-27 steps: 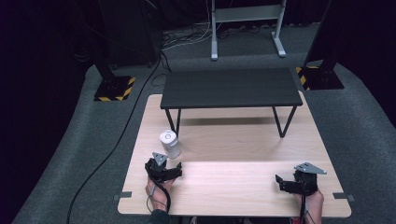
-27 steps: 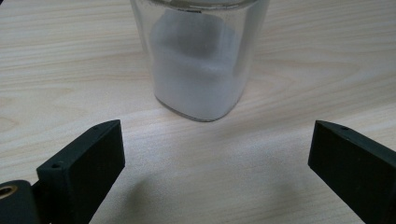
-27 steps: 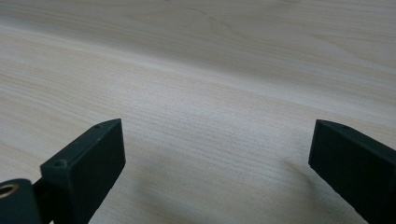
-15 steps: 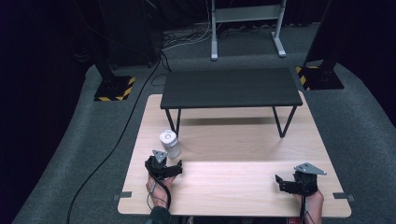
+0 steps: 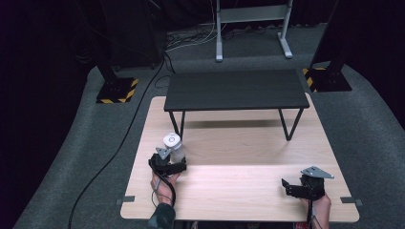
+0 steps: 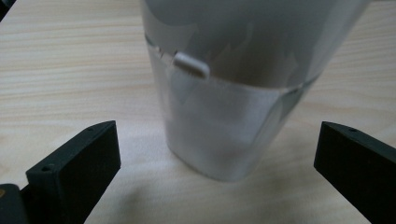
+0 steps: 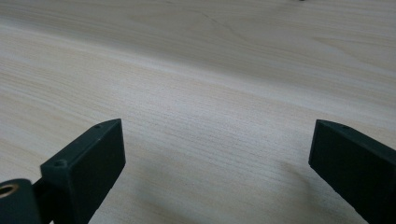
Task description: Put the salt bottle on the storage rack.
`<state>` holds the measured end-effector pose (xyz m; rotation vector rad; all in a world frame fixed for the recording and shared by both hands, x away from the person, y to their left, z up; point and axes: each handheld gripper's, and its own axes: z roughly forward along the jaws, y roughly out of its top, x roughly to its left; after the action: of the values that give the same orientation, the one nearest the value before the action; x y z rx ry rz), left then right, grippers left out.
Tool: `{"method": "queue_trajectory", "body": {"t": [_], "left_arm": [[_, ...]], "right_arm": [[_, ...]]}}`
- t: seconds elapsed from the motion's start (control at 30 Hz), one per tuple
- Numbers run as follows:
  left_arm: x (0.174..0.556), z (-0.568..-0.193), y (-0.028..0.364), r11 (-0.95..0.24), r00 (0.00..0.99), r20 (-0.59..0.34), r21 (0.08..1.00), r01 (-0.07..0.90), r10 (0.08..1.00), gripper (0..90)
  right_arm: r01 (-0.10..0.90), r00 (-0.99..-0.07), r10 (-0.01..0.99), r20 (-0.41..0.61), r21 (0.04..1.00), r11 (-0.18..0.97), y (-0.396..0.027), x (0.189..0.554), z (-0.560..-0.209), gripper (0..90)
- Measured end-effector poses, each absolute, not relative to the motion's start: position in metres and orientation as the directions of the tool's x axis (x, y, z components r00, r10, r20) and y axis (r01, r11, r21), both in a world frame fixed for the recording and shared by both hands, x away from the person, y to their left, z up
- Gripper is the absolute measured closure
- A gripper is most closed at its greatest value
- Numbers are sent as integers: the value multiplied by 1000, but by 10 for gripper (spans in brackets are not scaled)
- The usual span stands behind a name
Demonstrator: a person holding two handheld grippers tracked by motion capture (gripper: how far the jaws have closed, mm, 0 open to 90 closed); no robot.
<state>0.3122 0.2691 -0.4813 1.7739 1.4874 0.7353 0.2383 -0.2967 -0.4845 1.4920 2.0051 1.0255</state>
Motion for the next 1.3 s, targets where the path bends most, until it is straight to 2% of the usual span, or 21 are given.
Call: {"method": "queue_trajectory", "body": {"t": [0.57, 0.8, 0.87, 0.93, 0.97, 1.0, 1.3], "left_arm": [[326, -489, 270, -70, 158, -18, 844, 532, 987, 1], [329, -491, 275, -87, 197, -16, 861, 501, 980, 7], [327, -492, 275, -90, 200, -12, 867, 490, 980, 54], [326, -493, 276, -99, 215, -8, 873, 478, 977, 197], [324, -493, 274, -116, 224, 10, 876, 468, 974, 197], [323, -492, 272, -116, 217, 14, 877, 466, 976, 270], [324, -492, 276, -116, 233, 4, 876, 468, 973, 276]], "right_arm": [[617, -328, 941, 80, 772, 150, -297, 238, -485, 24], [617, -330, 941, 78, 772, 152, -296, 238, -484, 24], [617, -330, 941, 79, 772, 152, -296, 238, -484, 24], [616, -330, 941, 78, 773, 152, -296, 238, -485, 25], [616, -330, 941, 78, 773, 152, -296, 238, -485, 25], [615, -329, 941, 77, 774, 152, -296, 238, -485, 25], [613, -328, 941, 77, 776, 150, -296, 237, -485, 24]]}}
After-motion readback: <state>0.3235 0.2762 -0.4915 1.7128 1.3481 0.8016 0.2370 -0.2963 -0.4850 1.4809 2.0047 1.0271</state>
